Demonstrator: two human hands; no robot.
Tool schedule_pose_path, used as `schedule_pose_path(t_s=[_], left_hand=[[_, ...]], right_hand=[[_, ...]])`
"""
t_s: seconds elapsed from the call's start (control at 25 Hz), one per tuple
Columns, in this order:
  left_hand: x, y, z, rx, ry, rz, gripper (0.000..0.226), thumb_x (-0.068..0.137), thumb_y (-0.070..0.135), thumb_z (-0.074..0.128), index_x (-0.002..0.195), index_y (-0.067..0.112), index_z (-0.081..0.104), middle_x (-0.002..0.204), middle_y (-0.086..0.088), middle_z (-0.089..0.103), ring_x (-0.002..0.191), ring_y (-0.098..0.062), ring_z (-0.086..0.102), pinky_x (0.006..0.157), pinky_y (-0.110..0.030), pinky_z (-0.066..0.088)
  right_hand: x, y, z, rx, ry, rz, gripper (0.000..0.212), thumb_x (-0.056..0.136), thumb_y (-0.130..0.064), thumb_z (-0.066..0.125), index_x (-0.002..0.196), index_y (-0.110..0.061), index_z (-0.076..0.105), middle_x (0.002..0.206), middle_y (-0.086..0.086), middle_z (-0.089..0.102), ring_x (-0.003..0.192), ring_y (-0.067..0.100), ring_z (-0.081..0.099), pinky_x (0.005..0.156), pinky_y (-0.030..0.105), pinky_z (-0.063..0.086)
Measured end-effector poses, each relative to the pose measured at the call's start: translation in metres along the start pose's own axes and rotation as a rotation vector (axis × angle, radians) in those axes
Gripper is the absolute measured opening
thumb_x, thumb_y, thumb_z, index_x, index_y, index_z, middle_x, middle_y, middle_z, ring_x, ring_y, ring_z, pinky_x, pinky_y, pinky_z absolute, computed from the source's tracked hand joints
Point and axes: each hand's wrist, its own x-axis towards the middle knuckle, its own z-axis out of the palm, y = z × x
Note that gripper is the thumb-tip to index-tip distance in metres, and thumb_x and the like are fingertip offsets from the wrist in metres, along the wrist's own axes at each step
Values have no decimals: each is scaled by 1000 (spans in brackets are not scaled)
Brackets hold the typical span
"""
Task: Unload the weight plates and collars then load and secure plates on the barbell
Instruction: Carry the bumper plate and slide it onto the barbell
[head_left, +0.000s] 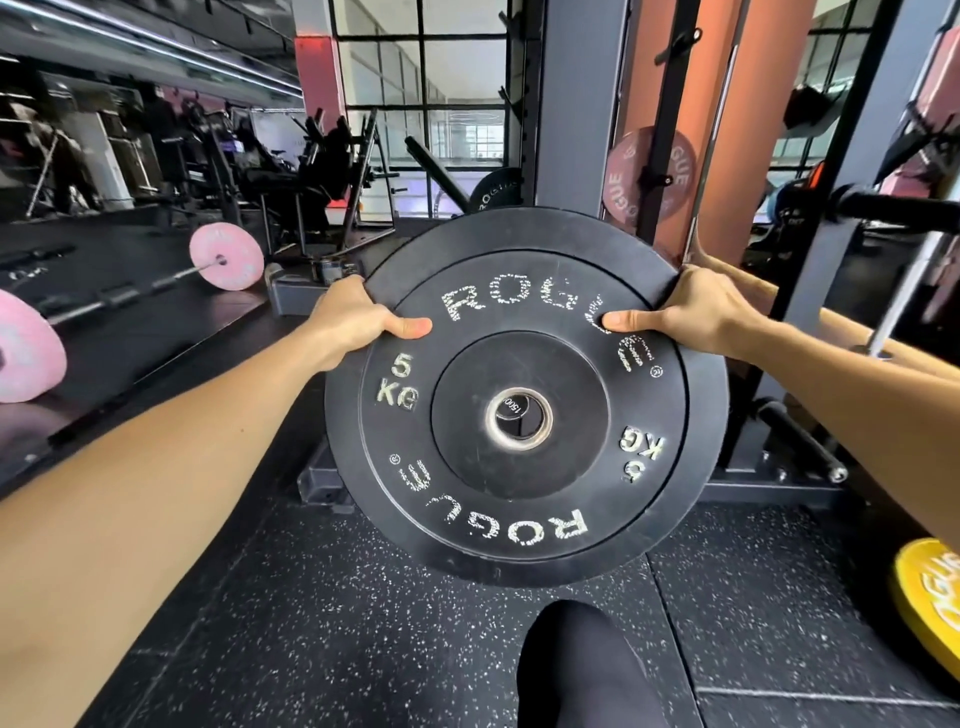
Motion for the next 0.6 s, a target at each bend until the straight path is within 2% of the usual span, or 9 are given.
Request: schedule_pose_path(t_s=[0.08,0.16,0.24,0.32,0.4,0.52,0.6], left_hand=[[3,-2,1,9,15,-11,61,49,35,98,100,25,67,98,7,74,97,-20,68,92,-40,54],[5,1,0,-6,16,1,68,47,36,98,105,24,66,100,6,74,97,-20,68,90,-39,55],[4,6,-2,-24,24,24,69,49,32,98,109,22,65,100,7,73,95,-16,67,80,-33,55],[6,8,-5,-48,46,45,55,56,27,96,100,24,63,93,10,69,87,-9,64,67,-24,49],[3,8,-3,-70,50,54,46,61,22,94,90,28,58,87,14,65,80,-3,60,60,-19,43],[6,1,0,-113,66,63,57,60,22,95,103,23,58,92,15,65,86,-7,60,61,-19,43],[10,-5,3,-141,92,76,59,60,21,95,105,22,58,94,15,65,91,-10,61,65,-21,45]], right_hand=[[4,1,2,11,1,-14,103,41,-86,70,96,1,71,96,15,74,90,26,67,85,39,55],[7,2,1,22,-9,-15,94,44,-82,72,94,-4,72,96,13,74,89,24,66,83,37,54],[8,0,1,42,-1,-27,81,48,-77,75,93,-10,72,94,8,73,87,22,64,77,32,48],[10,-4,3,83,20,-51,74,51,-73,77,98,-16,71,92,3,71,89,21,63,76,28,43],[12,-6,7,108,39,-68,71,50,-72,79,99,-22,69,91,-1,70,91,19,63,78,26,42],[16,-3,14,132,74,-49,87,41,-80,78,104,-21,68,95,-2,71,95,19,64,80,28,46],[18,-1,17,157,107,-50,96,38,-81,78,112,-22,64,103,-3,69,101,18,63,85,29,47]])
